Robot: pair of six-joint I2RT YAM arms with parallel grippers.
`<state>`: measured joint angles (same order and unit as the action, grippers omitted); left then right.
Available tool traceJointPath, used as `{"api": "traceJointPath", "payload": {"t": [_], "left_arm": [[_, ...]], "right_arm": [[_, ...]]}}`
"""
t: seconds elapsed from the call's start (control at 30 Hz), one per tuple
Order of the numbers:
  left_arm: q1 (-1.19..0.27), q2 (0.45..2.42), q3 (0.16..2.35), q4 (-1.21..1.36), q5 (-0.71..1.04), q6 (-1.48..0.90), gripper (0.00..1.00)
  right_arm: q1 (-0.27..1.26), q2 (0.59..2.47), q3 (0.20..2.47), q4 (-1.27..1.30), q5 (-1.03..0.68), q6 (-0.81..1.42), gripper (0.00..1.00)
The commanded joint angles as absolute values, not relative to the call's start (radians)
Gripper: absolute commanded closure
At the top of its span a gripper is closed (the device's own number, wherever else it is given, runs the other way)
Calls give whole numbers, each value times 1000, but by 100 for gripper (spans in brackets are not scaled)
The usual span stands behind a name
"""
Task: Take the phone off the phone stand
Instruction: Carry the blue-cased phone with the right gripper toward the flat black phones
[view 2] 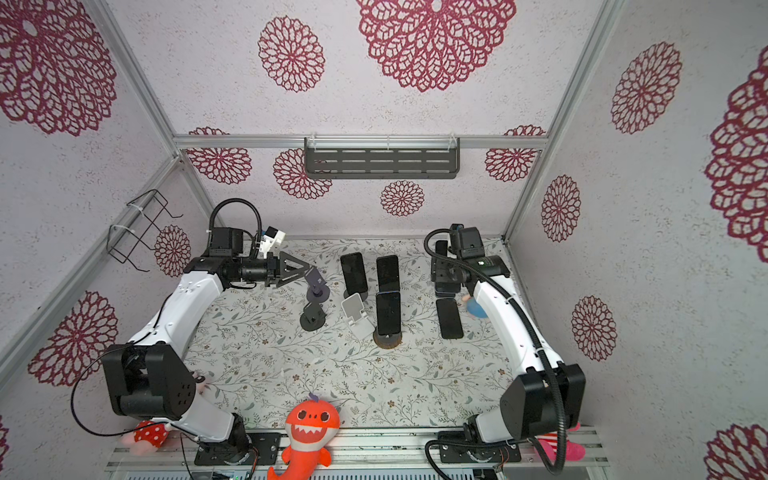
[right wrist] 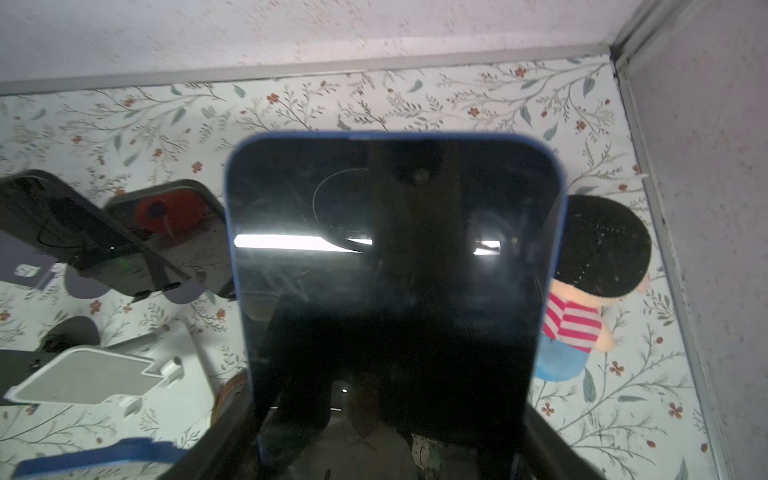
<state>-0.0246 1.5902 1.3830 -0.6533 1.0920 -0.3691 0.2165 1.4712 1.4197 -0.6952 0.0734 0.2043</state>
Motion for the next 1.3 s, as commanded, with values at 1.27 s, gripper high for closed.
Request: {"api": "traceJointPath", "payload": {"t": [1.27], "left_arm": [[-68,1620,1394,-705,991,-290,32]], "right_arm": [[239,2128,1621,-394,-14,243,48]]}}
